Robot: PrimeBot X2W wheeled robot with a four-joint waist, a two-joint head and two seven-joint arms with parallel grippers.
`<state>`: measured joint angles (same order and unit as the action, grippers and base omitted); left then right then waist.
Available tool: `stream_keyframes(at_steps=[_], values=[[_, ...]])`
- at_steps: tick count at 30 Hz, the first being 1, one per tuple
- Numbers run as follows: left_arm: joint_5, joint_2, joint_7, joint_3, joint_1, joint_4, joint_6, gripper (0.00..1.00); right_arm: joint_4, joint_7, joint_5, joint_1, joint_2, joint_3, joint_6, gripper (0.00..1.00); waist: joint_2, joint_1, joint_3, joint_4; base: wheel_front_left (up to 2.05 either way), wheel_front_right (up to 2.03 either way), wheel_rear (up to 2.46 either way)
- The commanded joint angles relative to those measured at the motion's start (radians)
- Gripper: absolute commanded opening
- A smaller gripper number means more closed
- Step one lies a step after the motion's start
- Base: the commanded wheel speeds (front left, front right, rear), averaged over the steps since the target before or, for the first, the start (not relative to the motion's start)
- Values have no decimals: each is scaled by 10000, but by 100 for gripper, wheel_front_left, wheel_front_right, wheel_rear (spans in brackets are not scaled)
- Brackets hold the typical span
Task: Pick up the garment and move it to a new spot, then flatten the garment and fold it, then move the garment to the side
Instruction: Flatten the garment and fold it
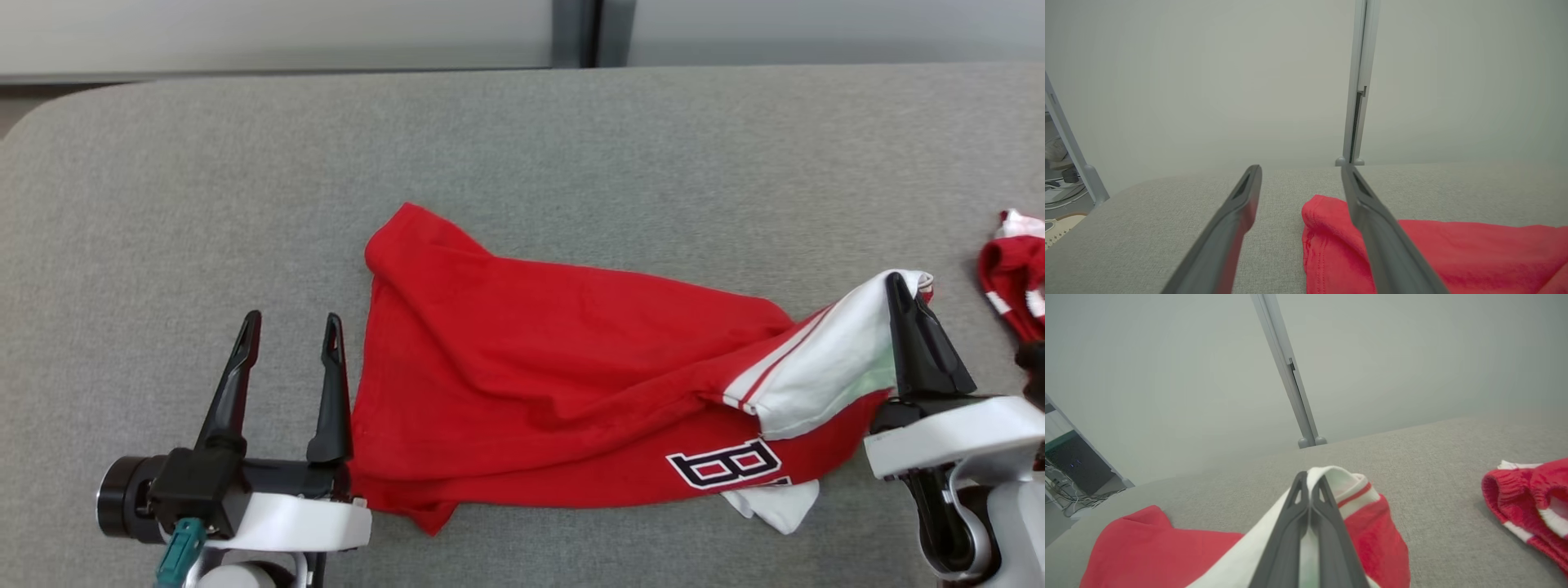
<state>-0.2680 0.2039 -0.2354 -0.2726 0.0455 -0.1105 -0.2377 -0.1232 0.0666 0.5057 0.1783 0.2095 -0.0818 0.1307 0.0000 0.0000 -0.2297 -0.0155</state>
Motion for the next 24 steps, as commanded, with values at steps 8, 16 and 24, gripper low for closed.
stream_keyframes(at_steps=[8,16,24], values=[[66,-155,-183,-91,542,449,156,100,-1641,574,308,672,235,-423,-1,100,0,0,-537,-399,0,0,0],[-62,-102,-240,78,177,698,109,100,-941,1421,-13,-507,868,-469,-1,100,0,0,-75,-7,0,0,0],[-202,101,-254,285,-608,732,-11,100,956,1125,-945,-2104,1131,157,-1,100,0,0,726,500,0,0,0]])
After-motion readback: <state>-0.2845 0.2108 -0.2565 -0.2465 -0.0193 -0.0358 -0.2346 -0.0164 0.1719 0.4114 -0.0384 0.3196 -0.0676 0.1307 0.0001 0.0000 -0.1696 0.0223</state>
